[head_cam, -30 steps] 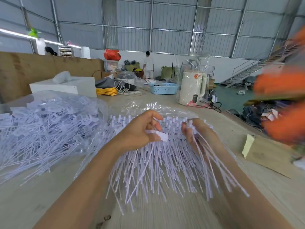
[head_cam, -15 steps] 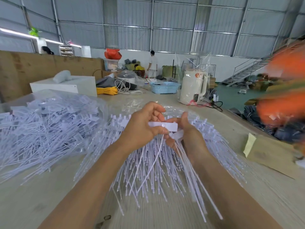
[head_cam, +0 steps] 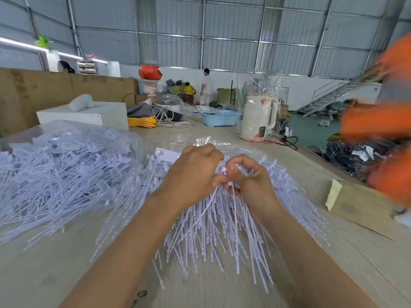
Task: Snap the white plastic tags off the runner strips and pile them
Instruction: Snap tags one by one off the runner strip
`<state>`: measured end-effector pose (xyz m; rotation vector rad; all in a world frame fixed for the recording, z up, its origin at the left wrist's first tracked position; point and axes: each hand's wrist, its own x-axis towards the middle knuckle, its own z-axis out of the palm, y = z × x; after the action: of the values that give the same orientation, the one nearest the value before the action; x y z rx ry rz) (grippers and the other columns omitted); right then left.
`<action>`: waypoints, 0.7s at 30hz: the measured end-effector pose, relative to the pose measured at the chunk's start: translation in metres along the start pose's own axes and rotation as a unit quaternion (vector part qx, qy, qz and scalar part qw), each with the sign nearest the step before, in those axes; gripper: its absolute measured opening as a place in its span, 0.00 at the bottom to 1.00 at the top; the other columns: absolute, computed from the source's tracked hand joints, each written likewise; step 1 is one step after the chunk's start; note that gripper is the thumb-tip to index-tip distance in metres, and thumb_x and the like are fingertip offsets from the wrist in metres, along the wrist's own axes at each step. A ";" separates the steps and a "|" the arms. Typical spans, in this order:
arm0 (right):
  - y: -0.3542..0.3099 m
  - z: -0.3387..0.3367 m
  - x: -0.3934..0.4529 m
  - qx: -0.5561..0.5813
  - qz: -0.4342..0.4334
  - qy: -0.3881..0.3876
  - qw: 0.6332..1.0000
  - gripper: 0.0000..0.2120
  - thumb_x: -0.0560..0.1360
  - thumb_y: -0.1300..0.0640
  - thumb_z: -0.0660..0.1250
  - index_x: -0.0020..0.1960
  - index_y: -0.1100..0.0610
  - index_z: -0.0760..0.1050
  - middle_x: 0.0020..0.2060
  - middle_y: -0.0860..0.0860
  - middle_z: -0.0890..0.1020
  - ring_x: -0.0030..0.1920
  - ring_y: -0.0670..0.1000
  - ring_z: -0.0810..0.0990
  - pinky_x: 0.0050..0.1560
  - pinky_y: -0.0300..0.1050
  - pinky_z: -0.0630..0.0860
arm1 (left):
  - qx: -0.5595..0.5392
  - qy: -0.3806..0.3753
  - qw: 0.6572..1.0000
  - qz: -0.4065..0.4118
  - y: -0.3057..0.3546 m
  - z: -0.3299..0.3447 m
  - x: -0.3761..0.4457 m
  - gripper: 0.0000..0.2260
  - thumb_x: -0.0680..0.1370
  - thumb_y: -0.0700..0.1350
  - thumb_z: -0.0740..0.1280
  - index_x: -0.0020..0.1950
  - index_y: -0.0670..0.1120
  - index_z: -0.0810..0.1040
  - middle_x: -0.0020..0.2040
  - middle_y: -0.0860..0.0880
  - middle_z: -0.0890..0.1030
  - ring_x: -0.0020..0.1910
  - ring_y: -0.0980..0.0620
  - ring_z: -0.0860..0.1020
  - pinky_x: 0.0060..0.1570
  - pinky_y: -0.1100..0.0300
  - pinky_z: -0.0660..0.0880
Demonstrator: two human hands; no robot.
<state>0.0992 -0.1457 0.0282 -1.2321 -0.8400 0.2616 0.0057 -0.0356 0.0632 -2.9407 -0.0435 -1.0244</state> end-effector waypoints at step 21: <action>-0.001 0.004 -0.004 -0.082 -0.077 0.012 0.994 0.10 0.78 0.62 0.64 0.40 0.53 0.77 0.27 0.43 0.75 0.27 0.48 0.73 0.27 0.34 0.70 | -0.177 0.011 0.967 -0.181 -0.006 0.007 -0.004 0.14 0.79 0.44 0.61 0.33 0.51 0.70 0.31 0.50 0.74 0.35 0.50 0.73 0.57 0.50 0.67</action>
<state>0.0934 -0.1457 0.0275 -1.3133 -0.9455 0.0546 0.0065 -0.0291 0.0550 -3.3264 -0.4605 -1.2178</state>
